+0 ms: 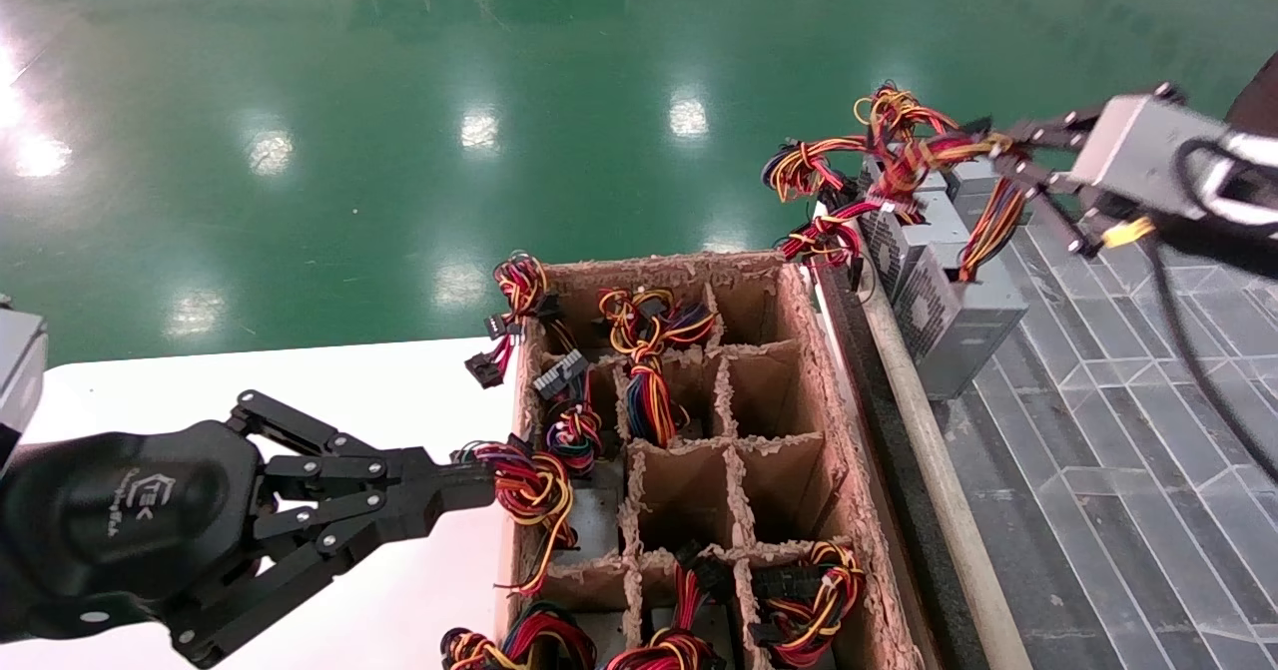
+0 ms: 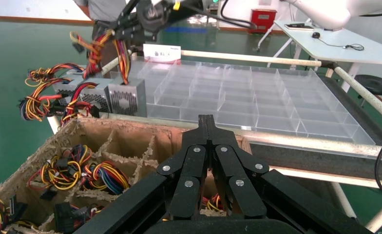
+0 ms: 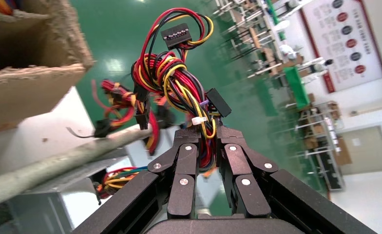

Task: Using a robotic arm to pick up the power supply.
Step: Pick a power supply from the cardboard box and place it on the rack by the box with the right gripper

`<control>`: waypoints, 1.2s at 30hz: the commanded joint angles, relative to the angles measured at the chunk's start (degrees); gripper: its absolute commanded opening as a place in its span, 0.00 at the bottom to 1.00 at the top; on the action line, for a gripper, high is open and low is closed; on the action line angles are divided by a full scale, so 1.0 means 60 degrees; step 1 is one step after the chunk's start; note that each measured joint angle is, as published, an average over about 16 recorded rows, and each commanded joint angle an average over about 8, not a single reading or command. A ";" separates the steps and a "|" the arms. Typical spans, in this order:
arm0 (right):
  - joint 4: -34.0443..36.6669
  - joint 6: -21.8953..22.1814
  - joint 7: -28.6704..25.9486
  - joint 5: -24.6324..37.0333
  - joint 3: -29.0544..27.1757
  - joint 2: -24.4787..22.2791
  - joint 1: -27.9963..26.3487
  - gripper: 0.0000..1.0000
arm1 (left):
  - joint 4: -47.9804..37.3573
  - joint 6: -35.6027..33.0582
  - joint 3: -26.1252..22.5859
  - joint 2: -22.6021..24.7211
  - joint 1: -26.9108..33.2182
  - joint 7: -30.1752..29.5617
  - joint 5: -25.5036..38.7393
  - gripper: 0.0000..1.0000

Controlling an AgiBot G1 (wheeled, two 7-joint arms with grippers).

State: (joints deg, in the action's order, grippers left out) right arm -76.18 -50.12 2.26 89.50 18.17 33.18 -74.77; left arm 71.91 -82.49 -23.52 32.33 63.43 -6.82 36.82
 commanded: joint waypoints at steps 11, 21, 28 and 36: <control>0.0288 0.0169 0.0062 0.0070 0.0165 0.0461 0.0105 0.15 | 0.0000 0.0000 0.0000 0.0000 0.0000 0.0000 0.0000 0.00; 0.0263 0.0092 0.0082 0.0009 0.0167 0.0459 0.0081 1.00 | 0.0000 0.0000 -0.0001 0.0000 0.0000 0.0000 0.0000 0.00; 0.0191 0.0043 0.0030 -0.0007 0.0171 0.0446 0.0048 1.00 | 0.0000 0.0000 -0.0001 0.0000 0.0000 0.0000 0.0000 0.00; 0.0117 -0.0191 -0.0121 0.0017 0.0261 0.0425 -0.0039 1.00 | 0.0000 0.0000 -0.0001 0.0000 0.0000 0.0000 -0.0001 0.00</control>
State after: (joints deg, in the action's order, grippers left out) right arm -75.41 -51.67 1.24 89.91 19.98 35.66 -75.16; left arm 71.91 -82.48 -23.53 32.32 63.43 -6.82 36.82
